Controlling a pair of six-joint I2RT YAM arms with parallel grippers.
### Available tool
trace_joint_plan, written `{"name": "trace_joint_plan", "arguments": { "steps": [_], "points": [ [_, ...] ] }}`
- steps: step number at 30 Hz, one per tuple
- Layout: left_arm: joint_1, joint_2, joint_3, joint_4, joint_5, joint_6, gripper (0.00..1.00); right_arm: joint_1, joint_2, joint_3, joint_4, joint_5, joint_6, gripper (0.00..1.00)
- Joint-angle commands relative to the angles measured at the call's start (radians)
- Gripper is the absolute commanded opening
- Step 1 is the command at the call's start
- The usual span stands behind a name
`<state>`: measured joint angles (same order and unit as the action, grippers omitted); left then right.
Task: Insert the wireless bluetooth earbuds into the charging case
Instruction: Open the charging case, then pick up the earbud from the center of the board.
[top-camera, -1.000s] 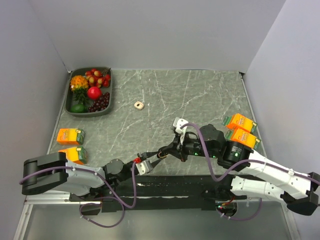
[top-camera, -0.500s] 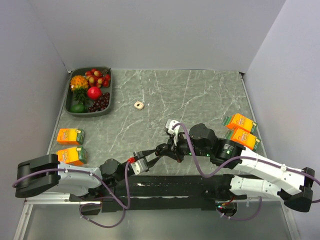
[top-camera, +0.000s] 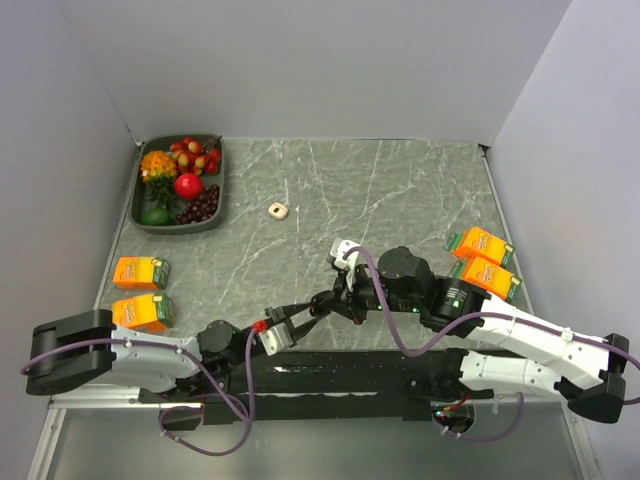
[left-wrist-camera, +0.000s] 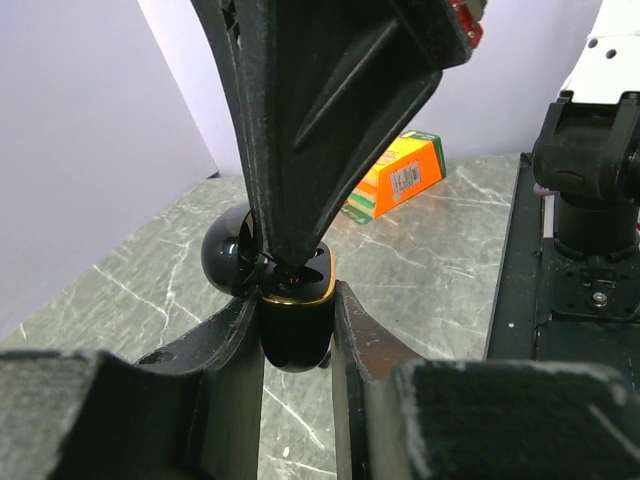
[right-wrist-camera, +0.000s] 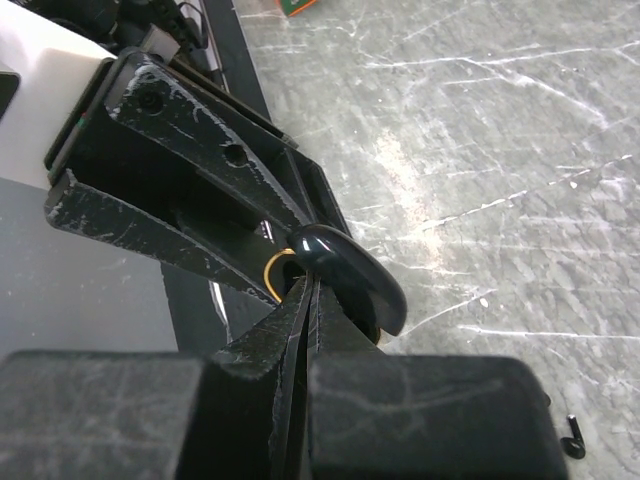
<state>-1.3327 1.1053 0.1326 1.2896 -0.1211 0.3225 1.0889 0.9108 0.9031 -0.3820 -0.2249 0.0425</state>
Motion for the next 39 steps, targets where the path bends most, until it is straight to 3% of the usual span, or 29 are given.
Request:
{"name": "trace_joint_plan", "arguments": {
  "steps": [1, 11, 20, 25, 29, 32, 35, 39],
  "points": [
    [-0.020, -0.028, -0.011, 0.211, 0.012, 0.024, 0.01, 0.005, 0.005, 0.048, 0.011, 0.028, -0.012, 0.00],
    [-0.065, -0.018, -0.019, 0.194, -0.008, 0.072, 0.01, 0.003, 0.025, 0.066, 0.014, 0.030, -0.012, 0.00],
    [-0.066, -0.013, -0.021, 0.223, -0.120, 0.070, 0.01, 0.005, -0.042, 0.105, -0.087, -0.039, -0.023, 0.01],
    [-0.063, 0.007, -0.025, 0.264, -0.201, 0.066, 0.01, 0.005, -0.108, 0.122, -0.165, 0.019, -0.015, 0.23],
    [-0.065, -0.008, -0.034, 0.264, -0.203, 0.063, 0.01, 0.002, -0.158, 0.074, -0.169, 0.197, 0.035, 0.30],
    [-0.065, -0.034, -0.036, 0.231, -0.196, 0.055, 0.01, -0.020, -0.078, 0.060, -0.214, 0.404, 0.124, 0.40],
    [-0.063, -0.061, -0.045, 0.197, -0.193, 0.035, 0.01, -0.079, 0.052, 0.036, -0.261, 0.538, 0.248, 0.43],
    [-0.065, -0.105, -0.074, 0.180, -0.206, 0.007, 0.01, -0.249, 0.137, -0.075, -0.184, 0.428, 0.400, 0.44]
  ]
}}
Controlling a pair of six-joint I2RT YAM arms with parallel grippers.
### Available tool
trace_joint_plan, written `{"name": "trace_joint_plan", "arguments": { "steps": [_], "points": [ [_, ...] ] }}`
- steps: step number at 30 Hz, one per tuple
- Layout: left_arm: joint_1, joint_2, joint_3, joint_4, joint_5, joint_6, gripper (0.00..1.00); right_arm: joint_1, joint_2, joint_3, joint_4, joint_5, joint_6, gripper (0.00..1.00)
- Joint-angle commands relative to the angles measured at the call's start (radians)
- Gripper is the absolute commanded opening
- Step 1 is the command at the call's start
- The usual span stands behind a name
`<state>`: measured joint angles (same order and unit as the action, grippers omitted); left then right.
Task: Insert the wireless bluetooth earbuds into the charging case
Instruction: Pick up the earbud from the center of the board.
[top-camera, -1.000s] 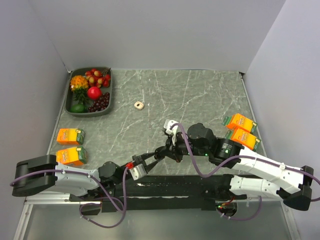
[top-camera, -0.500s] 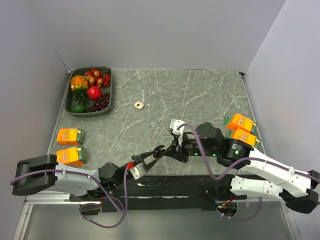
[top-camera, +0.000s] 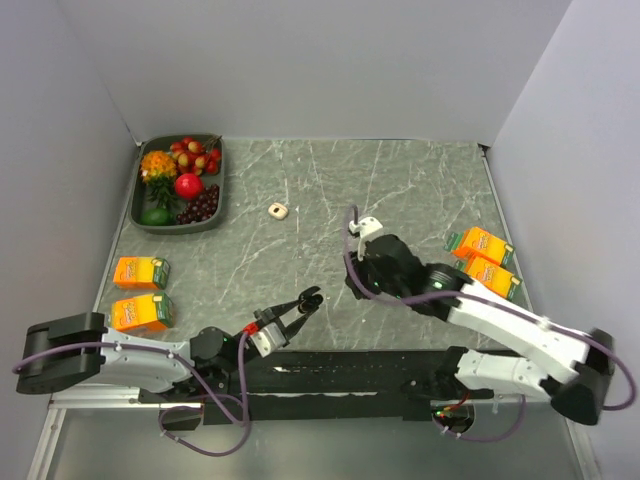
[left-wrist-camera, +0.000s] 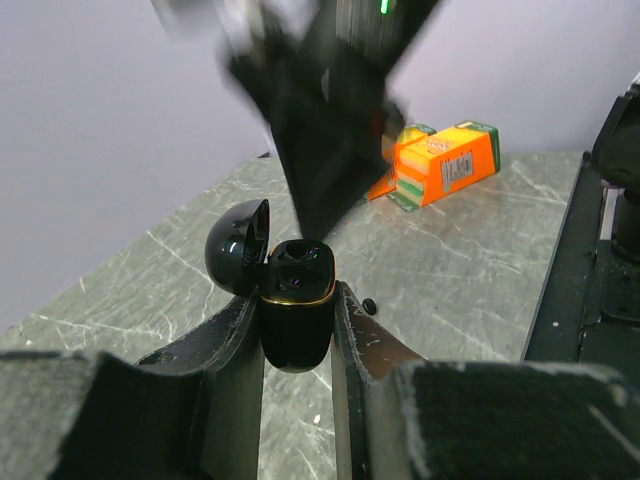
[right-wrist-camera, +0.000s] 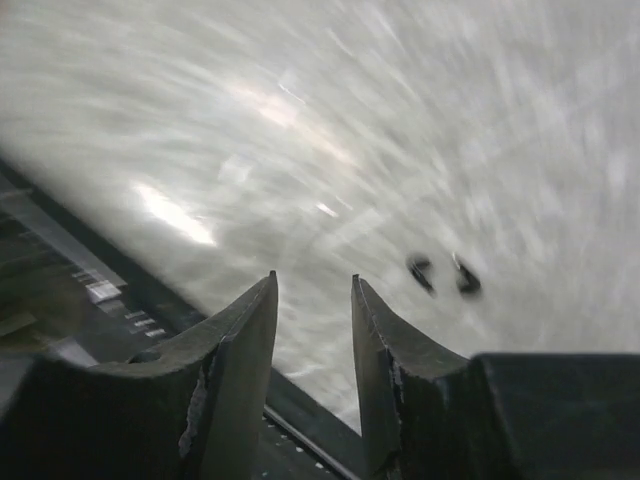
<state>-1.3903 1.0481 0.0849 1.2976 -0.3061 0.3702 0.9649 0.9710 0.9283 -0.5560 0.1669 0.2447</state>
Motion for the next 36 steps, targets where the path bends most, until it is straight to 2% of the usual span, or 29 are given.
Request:
{"name": "trace_joint_plan", "arguments": {
  "steps": [1, 6, 11, 15, 21, 36],
  "points": [
    [-0.007, -0.059, -0.033, 0.167, -0.024, -0.046, 0.01, -0.171, 0.081, -0.150, 0.013, -0.002, 0.218, 0.45],
    [-0.009, -0.120, -0.066, 0.137, -0.041, -0.074, 0.01, -0.213, 0.135, -0.217, 0.093, 0.006, 0.284, 0.54],
    [-0.009, -0.149, -0.077, 0.115, -0.044, -0.070, 0.01, -0.213, 0.155, -0.258, 0.160, -0.009, 0.254, 0.61],
    [-0.012, -0.145, -0.080, 0.120, -0.042, -0.066, 0.01, -0.213, 0.198, -0.279, 0.229, -0.024, 0.213, 0.59],
    [-0.018, -0.151, -0.079, 0.101, -0.048, -0.062, 0.01, -0.213, 0.294, -0.217, 0.225, -0.023, 0.133, 0.47],
    [-0.023, -0.155, -0.083, 0.094, -0.051, -0.056, 0.01, -0.213, 0.425, -0.148, 0.205, -0.009, 0.073, 0.49]
  ]
}}
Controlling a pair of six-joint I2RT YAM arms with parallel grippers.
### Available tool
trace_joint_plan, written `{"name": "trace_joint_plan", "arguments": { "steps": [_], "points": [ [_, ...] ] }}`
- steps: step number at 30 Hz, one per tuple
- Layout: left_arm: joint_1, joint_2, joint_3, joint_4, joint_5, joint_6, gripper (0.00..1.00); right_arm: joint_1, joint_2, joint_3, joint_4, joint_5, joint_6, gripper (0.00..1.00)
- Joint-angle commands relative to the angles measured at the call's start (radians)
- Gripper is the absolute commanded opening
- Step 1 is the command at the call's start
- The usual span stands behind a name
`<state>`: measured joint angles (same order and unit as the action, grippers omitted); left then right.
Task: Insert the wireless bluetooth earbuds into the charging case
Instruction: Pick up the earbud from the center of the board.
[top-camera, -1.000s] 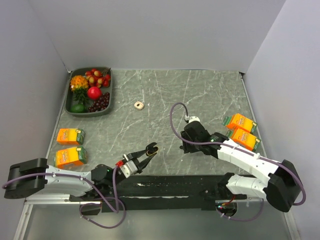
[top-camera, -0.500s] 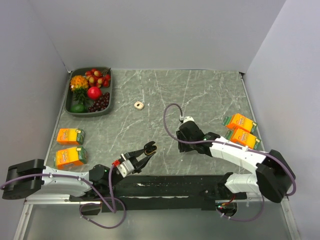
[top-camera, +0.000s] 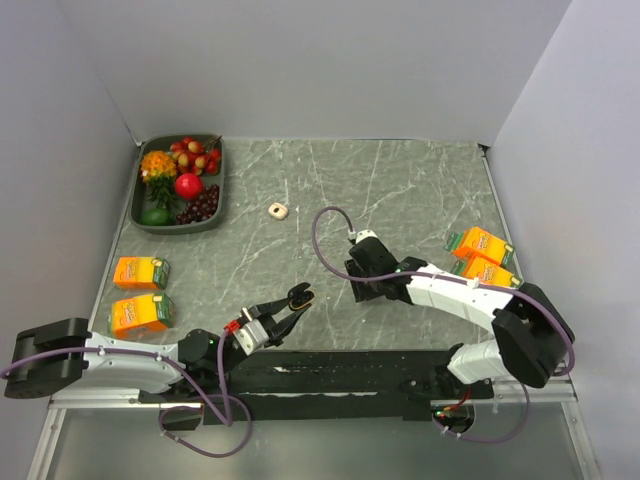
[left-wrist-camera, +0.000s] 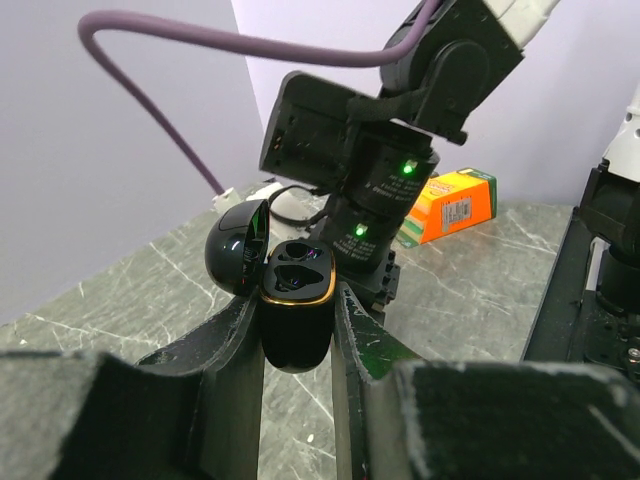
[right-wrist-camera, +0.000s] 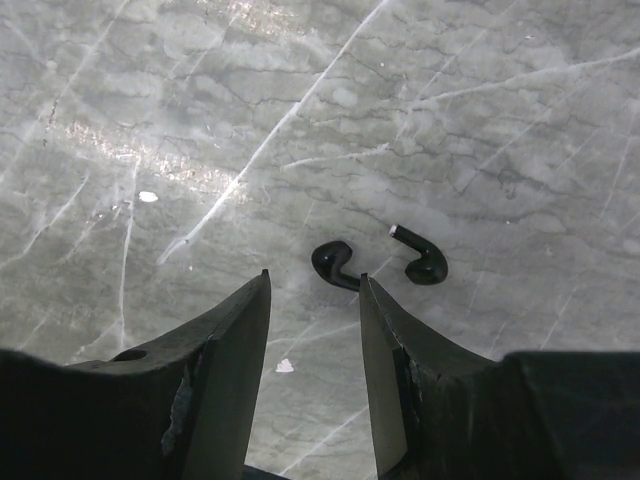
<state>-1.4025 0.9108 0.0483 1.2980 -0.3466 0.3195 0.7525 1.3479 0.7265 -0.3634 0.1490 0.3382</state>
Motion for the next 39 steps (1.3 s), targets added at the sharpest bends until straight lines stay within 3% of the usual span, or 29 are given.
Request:
{"name": "trace_joint_plan", "arguments": {
  "steps": [1, 25, 39],
  "points": [
    [-0.010, -0.018, -0.047, 0.092, -0.011, -0.007, 0.01, -0.002, 0.053, 0.054, 0.017, 0.006, -0.022, 0.49],
    [-0.013, -0.012, -0.068, 0.109, -0.026, -0.002, 0.01, -0.001, 0.142, 0.074, 0.027, 0.012, -0.027, 0.41],
    [-0.012, -0.012, -0.071, 0.110, -0.025, -0.004, 0.01, -0.001, 0.163, 0.083, 0.021, 0.014, -0.025, 0.28]
  ]
}}
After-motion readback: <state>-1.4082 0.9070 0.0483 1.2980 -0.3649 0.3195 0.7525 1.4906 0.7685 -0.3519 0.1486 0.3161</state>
